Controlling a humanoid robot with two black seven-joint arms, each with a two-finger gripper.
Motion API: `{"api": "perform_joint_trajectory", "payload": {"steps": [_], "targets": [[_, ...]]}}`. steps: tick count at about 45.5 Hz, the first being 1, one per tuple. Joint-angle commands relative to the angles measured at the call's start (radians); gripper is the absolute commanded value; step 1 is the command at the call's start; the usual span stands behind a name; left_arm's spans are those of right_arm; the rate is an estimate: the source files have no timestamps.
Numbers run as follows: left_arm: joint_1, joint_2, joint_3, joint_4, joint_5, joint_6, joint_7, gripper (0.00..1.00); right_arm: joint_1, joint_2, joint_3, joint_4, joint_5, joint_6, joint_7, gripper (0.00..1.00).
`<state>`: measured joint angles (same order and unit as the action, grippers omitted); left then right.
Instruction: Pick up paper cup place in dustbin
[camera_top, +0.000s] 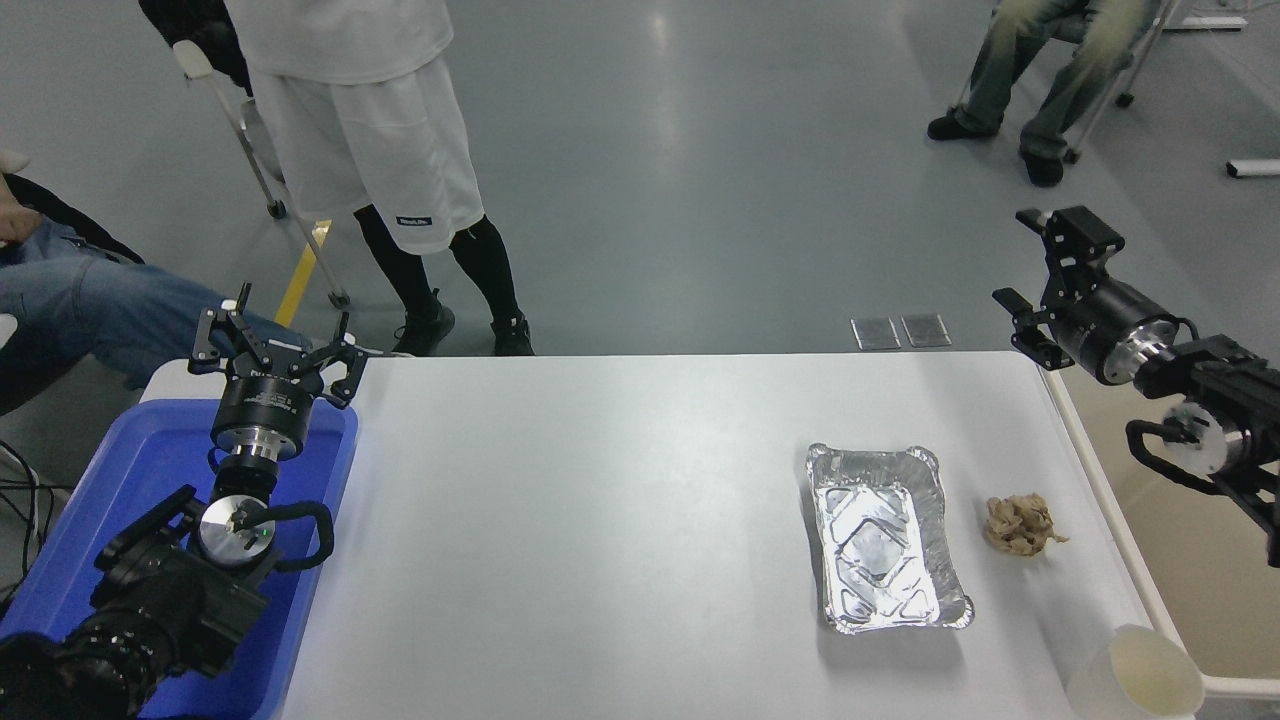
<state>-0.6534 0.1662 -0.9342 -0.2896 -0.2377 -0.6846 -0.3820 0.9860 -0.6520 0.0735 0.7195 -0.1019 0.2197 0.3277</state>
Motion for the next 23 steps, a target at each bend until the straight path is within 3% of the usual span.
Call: {"api": "perform_joint_trajectory", "payload": {"steps": [1,15,23], "targets": [[0.000,-0.001,0.000,0.000,0.000,0.000,0.000,0.99,0.169,-0.112,-0.263,0.096,0.002,0.007,-0.032,1.00],[0.000,-0.001,0.000,0.000,0.000,0.000,0.000,0.99,0.558,-0.140,-0.658,0.242,-0.001,0.023,-0.032,1.00],[0.000,-0.001,0.000,0.000,0.000,-0.001,0.000,0.99,0.882,-0.012,-1.117,0.253,-0.004,0.119,-0.032,1.00]]}}
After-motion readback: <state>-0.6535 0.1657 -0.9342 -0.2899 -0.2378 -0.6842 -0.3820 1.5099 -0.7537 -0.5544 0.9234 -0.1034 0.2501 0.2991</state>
